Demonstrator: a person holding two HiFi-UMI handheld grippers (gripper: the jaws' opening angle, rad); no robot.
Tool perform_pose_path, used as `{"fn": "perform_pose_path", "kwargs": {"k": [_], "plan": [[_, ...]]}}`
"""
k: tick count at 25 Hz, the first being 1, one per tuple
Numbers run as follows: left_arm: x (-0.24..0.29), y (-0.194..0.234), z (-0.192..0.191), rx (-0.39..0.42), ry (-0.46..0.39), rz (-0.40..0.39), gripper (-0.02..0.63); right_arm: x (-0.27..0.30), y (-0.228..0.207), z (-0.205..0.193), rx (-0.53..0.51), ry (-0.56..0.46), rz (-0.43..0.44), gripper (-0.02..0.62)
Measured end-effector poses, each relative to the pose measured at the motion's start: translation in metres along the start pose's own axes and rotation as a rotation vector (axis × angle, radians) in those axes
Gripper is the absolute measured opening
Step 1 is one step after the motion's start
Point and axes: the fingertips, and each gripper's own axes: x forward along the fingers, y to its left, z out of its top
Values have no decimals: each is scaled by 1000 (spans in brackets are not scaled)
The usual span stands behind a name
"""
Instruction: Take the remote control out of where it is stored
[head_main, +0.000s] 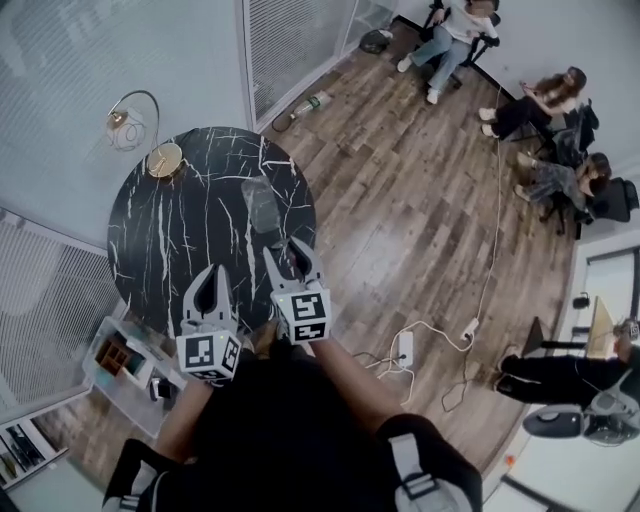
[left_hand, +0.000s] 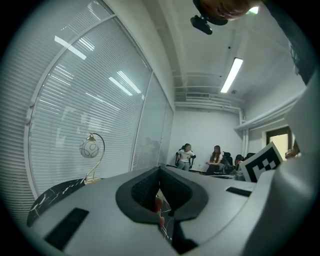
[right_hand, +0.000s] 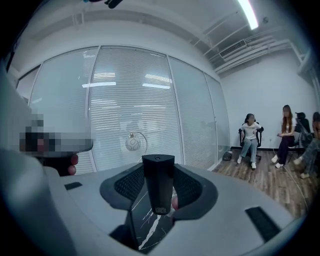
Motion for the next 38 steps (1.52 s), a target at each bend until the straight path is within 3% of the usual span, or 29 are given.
{"fn": "perform_pose_path", "kwargs": {"k": [20,38], "plan": [[-92,52,-3,31,44,-188,8,-93,108,-7,15,-31,-184,181],[-111,11,-1,37,3,-164,8,-140,107,-2,-10,-90,-136,181]]}}
